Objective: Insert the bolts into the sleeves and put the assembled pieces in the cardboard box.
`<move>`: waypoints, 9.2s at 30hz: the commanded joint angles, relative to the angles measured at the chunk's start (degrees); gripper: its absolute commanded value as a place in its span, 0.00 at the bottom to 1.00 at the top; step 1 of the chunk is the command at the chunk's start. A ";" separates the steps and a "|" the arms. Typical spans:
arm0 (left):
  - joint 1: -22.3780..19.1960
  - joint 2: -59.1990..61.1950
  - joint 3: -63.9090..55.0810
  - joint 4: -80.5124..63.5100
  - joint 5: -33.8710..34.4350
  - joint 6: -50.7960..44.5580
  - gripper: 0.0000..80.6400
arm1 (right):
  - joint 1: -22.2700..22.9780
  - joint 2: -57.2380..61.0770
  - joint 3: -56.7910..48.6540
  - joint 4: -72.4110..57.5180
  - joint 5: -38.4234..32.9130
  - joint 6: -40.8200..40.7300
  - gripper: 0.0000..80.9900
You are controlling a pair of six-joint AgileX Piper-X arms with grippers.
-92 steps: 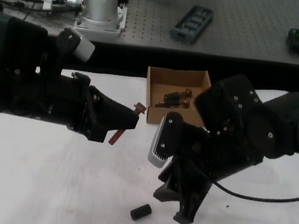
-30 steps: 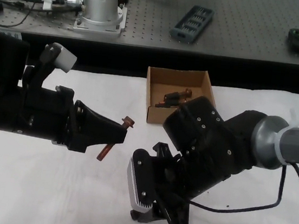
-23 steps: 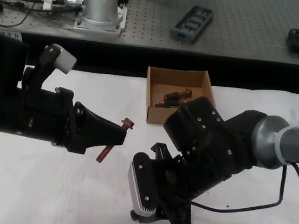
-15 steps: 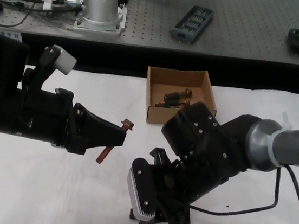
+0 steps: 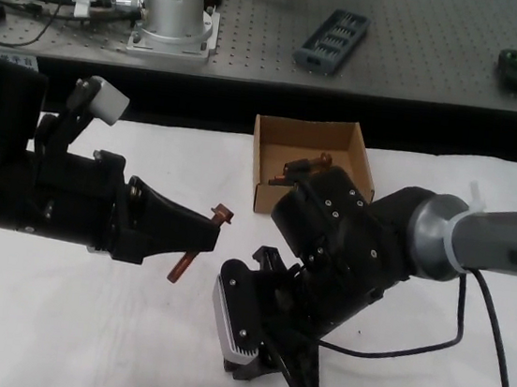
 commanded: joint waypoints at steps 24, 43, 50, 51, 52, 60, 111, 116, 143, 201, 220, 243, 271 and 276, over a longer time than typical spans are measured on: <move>0.02 -3.58 -0.28 -2.08 -2.11 -2.97 0.01 | -13.03 -7.91 0.00 -3.00 -23.18 28.56 0.17; -5.02 0.47 -0.15 -23.29 -15.25 -18.51 0.01 | -18.39 -24.69 29.30 -59.16 -31.20 74.57 0.17; -11.17 4.36 1.54 -38.52 -23.24 -26.99 0.01 | -18.26 -24.83 42.15 -90.03 -21.50 92.01 0.17; -11.71 4.83 1.77 -40.05 -23.83 -28.20 0.01 | -18.26 -24.83 43.12 -90.95 -21.14 92.64 0.17; -12.14 5.41 1.76 -40.24 -24.07 -29.11 0.01 | -18.26 -24.83 44.15 -91.31 -21.05 92.58 0.17; -15.68 6.88 1.76 -44.13 -25.49 -34.02 0.01 | -18.26 -24.83 47.28 -91.57 -20.75 92.61 0.17; -22.36 13.46 1.76 -57.74 -33.88 -39.06 0.01 | -18.26 -24.83 47.28 -94.31 -23.06 95.07 0.17; -22.36 13.46 1.76 -57.50 -33.33 -40.38 0.01 | -18.26 -24.83 47.28 -94.83 -24.92 95.07 0.17; -22.36 13.46 1.76 -55.99 -32.15 -43.04 0.01 | -18.26 -24.89 47.28 -96.05 -24.44 94.25 0.17; -24.47 13.46 2.80 -55.71 -30.51 -32.88 0.01 | -21.76 -24.95 47.28 -101.73 -21.84 98.58 0.17; -24.68 13.46 12.28 -69.31 -34.46 -40.77 0.01 | -21.65 -24.95 47.28 -101.65 -22.05 99.00 0.17; -23.19 13.46 12.28 -73.69 -18.54 -40.25 0.59 | -22.28 -24.95 47.28 -101.65 -31.16 99.48 0.17; -15.99 13.46 16.36 -69.78 -17.86 -35.58 0.59 | -22.24 -25.34 47.04 -119.97 -35.08 106.27 0.17; -15.99 13.46 16.26 -74.23 -17.86 -36.04 0.59 | -22.24 -25.34 47.04 -119.97 -35.08 106.27 0.17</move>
